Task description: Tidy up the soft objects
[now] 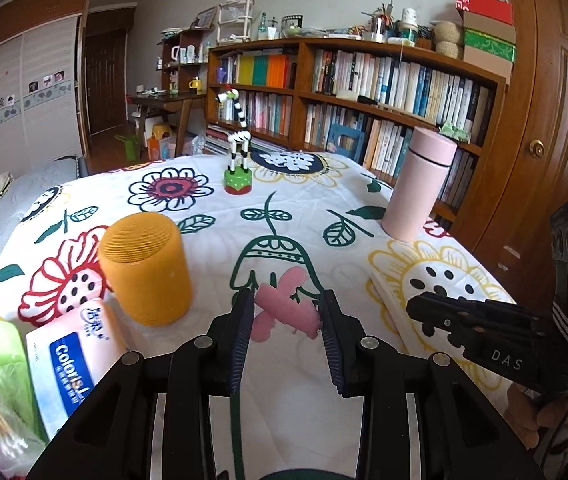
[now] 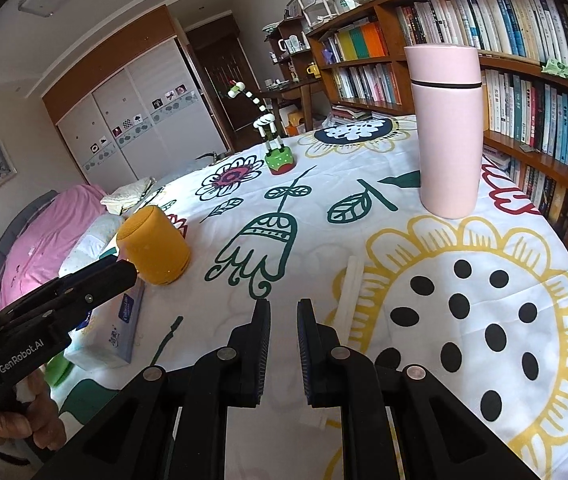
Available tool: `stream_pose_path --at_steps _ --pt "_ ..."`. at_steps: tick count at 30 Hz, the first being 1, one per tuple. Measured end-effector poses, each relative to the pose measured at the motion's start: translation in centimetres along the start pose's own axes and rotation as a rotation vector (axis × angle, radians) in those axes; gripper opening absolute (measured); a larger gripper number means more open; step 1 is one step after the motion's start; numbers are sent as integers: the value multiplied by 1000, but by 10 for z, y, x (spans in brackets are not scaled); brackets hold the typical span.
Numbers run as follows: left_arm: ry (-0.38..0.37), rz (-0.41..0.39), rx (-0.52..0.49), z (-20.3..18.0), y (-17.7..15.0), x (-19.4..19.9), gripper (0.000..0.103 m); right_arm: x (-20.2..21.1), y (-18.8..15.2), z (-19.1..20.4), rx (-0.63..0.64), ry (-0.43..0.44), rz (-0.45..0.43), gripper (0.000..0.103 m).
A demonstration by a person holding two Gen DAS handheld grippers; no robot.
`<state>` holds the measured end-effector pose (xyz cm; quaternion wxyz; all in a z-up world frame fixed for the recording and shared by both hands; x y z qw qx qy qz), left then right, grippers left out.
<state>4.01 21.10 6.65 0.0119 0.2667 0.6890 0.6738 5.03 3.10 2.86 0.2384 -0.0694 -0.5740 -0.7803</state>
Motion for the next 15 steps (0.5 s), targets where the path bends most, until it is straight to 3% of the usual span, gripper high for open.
stream_pose_path --at_steps 15 --pt "35 -66 7 20 5 55 35 24 -1 30 42 64 -31 15"
Point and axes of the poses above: each gripper's, at about its wrist camera, not at the fingertips, and x roughly against the way its jaws point, z to its left, y to its top, the point moved 2 cm from there along -x, roughly the way its jaws point, and after that the axes turned 15 degrees about -z, right-handed, at the moved point
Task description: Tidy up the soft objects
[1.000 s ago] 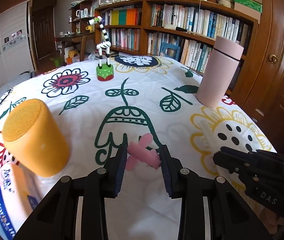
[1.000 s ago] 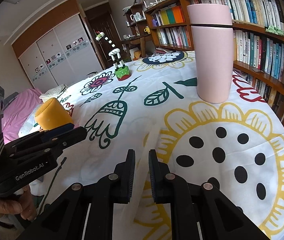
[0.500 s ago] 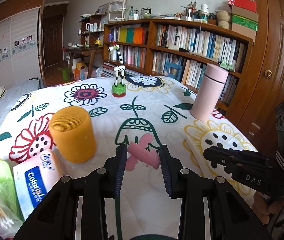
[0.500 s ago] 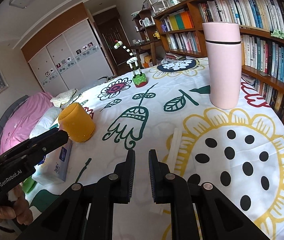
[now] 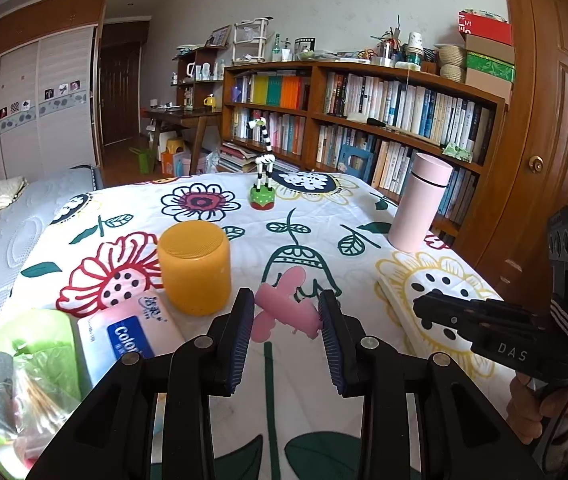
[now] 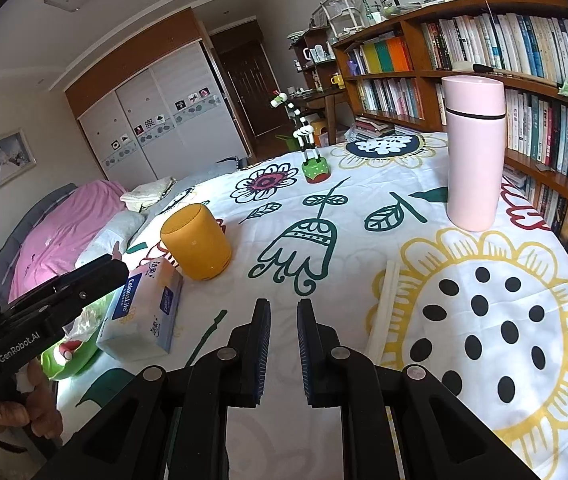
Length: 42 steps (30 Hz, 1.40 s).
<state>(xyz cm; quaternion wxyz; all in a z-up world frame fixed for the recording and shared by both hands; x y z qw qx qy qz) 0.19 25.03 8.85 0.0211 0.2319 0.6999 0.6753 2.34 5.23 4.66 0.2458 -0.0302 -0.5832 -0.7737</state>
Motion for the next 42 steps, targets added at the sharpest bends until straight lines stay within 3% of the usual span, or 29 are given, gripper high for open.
stream_pose_path --at_steps 4,9,14,18,27,30,33,42 --pt "22 -21 -3 9 1 16 35 2 0 -7 5 -36 -7 15" --pt "49 -38 17 24 1 30 35 -15 -2 -35 -5 -140 37 15" --pt "72 -34 46 36 -3 35 35 -34 -4 -54 -15 -184 86 15" --pt "83 -37 62 44 -5 38 35 -48 -7 -58 -2 -215 118 24" --pt "120 -52 87 65 -7 55 35 -66 -21 -53 83 -268 176 24" --pt "139 -59 96 74 -7 62 35 -65 -21 -50 111 -294 173 18" --pt "163 -70 105 84 -8 69 35 -61 -20 -53 77 -294 172 12" --pt "267 -82 148 126 -16 90 35 -39 -1 -31 -4 -213 92 11"
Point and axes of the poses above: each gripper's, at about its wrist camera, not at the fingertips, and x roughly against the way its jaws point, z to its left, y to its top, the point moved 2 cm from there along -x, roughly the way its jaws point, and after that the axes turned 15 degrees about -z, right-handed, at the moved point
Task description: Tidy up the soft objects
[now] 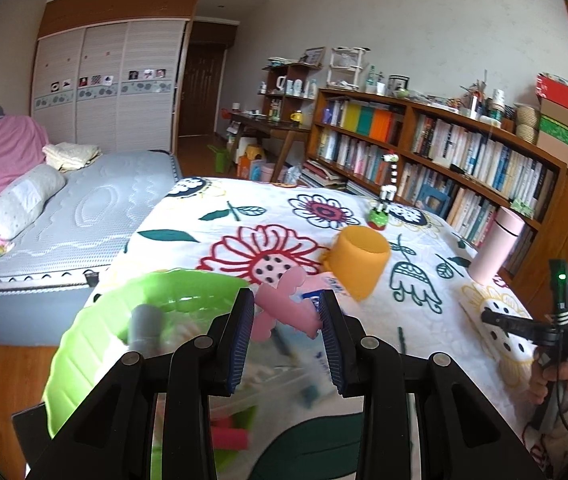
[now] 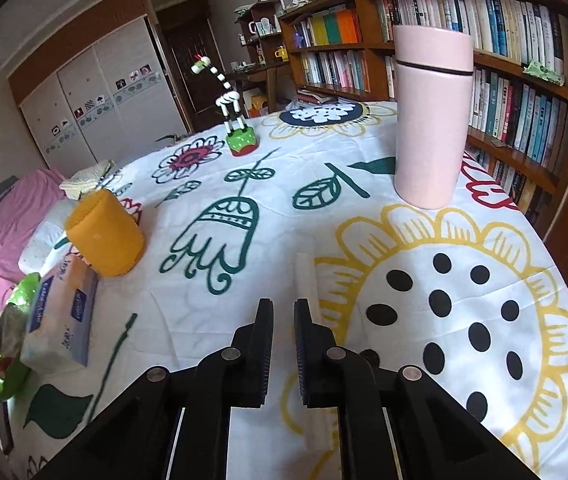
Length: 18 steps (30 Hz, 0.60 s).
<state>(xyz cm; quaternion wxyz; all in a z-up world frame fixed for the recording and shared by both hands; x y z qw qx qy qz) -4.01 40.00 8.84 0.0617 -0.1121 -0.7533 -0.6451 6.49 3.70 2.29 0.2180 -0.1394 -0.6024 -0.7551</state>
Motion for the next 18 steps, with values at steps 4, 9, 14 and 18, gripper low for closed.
stream_pose_path --at_steps 4,9,14,18 --pt "76 -19 -16 19 -1 4 35 14 10 24 6 70 -36 11" --pt "127 -28 2 41 -3 8 35 32 18 64 49 165 -66 11" --pt "162 -11 25 59 -12 8 35 44 19 89 83 226 -90 11" --pt "180 -7 27 67 -17 8 35 50 17 81 81 217 -96 11"
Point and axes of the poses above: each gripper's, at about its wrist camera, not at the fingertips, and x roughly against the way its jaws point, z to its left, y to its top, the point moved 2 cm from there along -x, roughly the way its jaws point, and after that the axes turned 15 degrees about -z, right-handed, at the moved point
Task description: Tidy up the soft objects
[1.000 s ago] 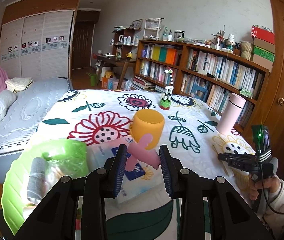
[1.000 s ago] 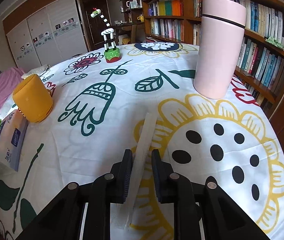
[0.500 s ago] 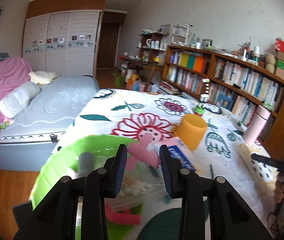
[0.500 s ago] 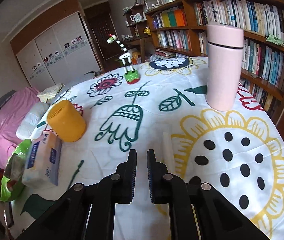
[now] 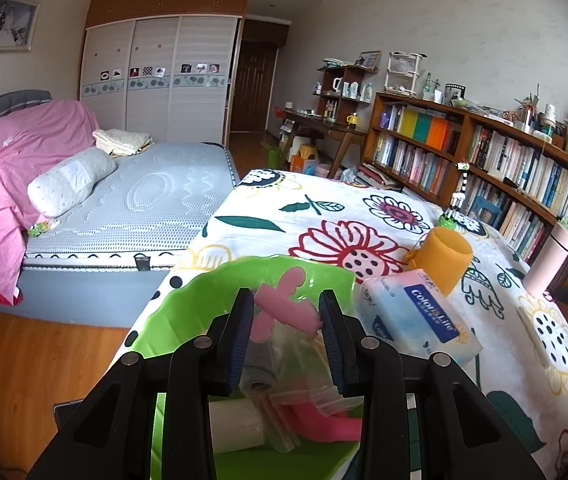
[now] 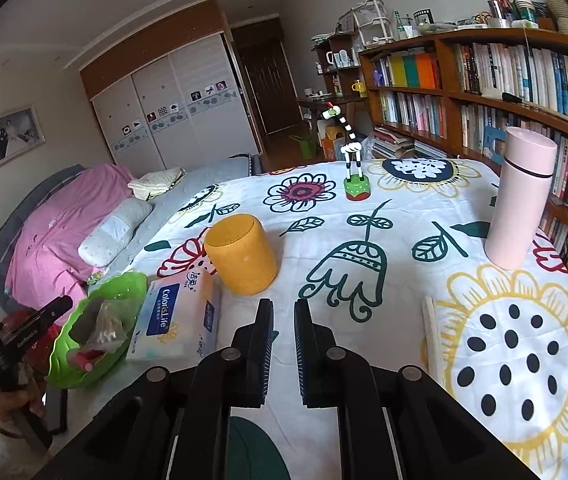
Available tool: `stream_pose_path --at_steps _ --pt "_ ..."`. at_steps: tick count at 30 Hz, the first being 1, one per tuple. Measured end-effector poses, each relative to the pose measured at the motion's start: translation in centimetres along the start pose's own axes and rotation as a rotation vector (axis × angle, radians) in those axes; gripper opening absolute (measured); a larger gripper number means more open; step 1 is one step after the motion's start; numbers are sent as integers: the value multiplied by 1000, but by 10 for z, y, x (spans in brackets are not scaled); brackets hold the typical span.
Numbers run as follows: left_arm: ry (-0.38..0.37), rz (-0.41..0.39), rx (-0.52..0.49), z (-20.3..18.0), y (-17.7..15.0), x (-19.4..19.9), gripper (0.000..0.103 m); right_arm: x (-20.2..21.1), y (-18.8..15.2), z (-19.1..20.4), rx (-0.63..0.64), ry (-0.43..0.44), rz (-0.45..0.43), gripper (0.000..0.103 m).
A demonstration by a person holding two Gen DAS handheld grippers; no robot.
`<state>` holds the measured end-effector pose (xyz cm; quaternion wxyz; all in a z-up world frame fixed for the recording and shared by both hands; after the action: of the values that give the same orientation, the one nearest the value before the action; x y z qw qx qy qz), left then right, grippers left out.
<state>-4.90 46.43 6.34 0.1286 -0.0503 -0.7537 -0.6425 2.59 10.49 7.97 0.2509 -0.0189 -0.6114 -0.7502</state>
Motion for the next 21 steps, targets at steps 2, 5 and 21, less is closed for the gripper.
stream_pose_path --at_steps 2,5,21 --pt "9 5 -3 3 -2 -2 36 3 0 -10 -17 -21 1 11" --pt "21 35 2 6 -7 -8 58 7 0 -23 -41 -56 -4 11" --pt "65 -18 66 20 -2 2 95 -18 -37 -103 -115 -263 124 28"
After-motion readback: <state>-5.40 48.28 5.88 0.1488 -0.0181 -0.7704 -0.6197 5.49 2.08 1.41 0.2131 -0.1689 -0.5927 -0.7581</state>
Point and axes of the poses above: each gripper's, at about its wrist camera, not at the fingertips, and x roughly against the way its jaws point, z to its left, y to its top, the point moved 2 cm from there along -x, roughly the way its jaws point, and after that the axes turned 15 degrees about -z, right-handed, at the moved point
